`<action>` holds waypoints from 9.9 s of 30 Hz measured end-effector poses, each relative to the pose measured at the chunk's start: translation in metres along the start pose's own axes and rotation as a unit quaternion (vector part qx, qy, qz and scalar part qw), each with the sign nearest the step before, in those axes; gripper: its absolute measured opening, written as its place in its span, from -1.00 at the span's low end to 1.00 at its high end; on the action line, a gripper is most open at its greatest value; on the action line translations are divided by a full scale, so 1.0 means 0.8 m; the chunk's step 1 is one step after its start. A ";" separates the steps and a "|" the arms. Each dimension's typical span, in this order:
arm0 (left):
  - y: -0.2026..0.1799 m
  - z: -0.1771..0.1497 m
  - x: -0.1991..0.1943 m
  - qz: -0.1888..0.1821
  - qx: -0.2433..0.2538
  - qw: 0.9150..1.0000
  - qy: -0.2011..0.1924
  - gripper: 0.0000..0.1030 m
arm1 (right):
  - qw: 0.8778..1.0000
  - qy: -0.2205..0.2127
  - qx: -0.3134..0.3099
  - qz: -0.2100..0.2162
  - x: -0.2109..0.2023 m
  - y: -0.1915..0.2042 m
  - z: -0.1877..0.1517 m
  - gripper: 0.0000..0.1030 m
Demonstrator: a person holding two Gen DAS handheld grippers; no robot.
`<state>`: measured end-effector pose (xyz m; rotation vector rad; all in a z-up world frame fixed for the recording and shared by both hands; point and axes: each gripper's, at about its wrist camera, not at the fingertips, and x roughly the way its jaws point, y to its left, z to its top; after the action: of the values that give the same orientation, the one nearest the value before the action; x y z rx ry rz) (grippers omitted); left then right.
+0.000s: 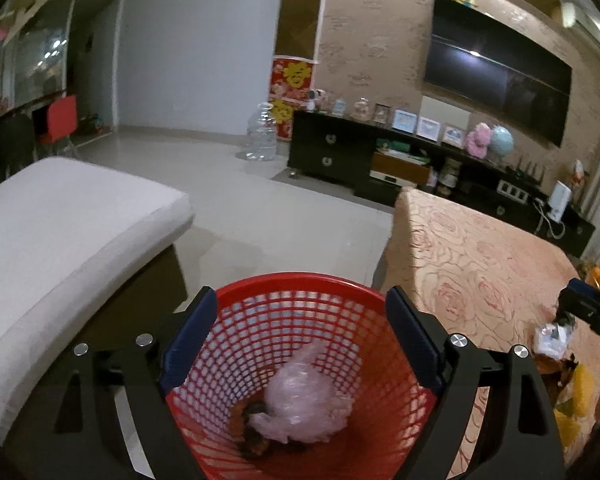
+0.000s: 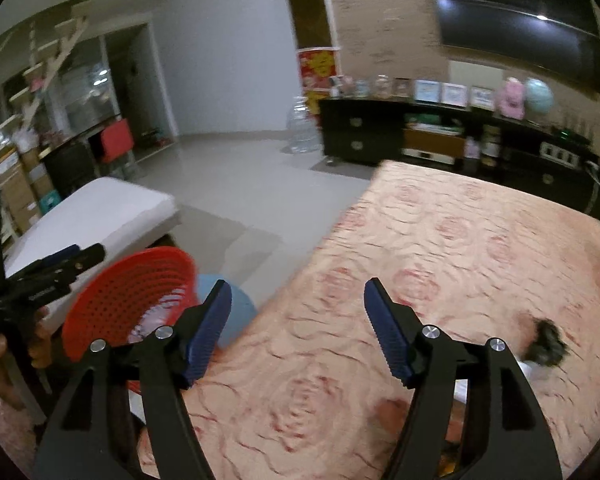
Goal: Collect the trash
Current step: 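Move the right tool to the yellow foam net and grasp it, then reach the left tool to the brown cloth and close on it, then carry the brown cloth and yellow net to the red wastebasket and open both tools, then move both empty tools back over the table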
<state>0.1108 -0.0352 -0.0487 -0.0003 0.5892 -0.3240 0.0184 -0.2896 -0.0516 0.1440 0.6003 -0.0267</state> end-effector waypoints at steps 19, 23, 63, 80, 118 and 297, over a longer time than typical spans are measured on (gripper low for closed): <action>-0.098 -0.017 0.006 -0.069 0.064 0.995 0.015 0.60 | 0.982 0.003 0.113 -0.149 -0.099 -0.144 -0.102 0.37; -0.125 -0.026 0.008 -0.076 0.092 0.993 0.021 0.60 | 0.982 0.005 0.124 -0.140 -0.107 -0.145 -0.116 0.41; -0.161 -0.043 0.017 -0.076 0.133 0.988 0.033 0.60 | 0.989 0.061 0.100 -0.089 -0.071 -0.136 -0.135 -0.62; -0.250 -0.067 0.010 -0.188 0.199 0.960 0.068 0.60 | 0.981 -0.009 0.155 -0.116 -0.113 -0.166 -0.123 -0.65; -0.345 -0.113 0.076 -0.295 0.196 0.923 0.151 0.01 | 0.981 0.042 0.153 -0.110 -0.089 -0.163 -0.137 0.15; -0.275 -0.131 -0.018 -0.278 0.206 0.931 0.115 0.60 | 0.962 0.001 0.193 -0.194 -0.136 -0.189 -0.159 0.52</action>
<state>-0.0238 -0.2300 -0.1075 0.2850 0.7403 -1.0070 -0.1529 -0.4228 -0.1134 0.4028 0.6142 -0.5259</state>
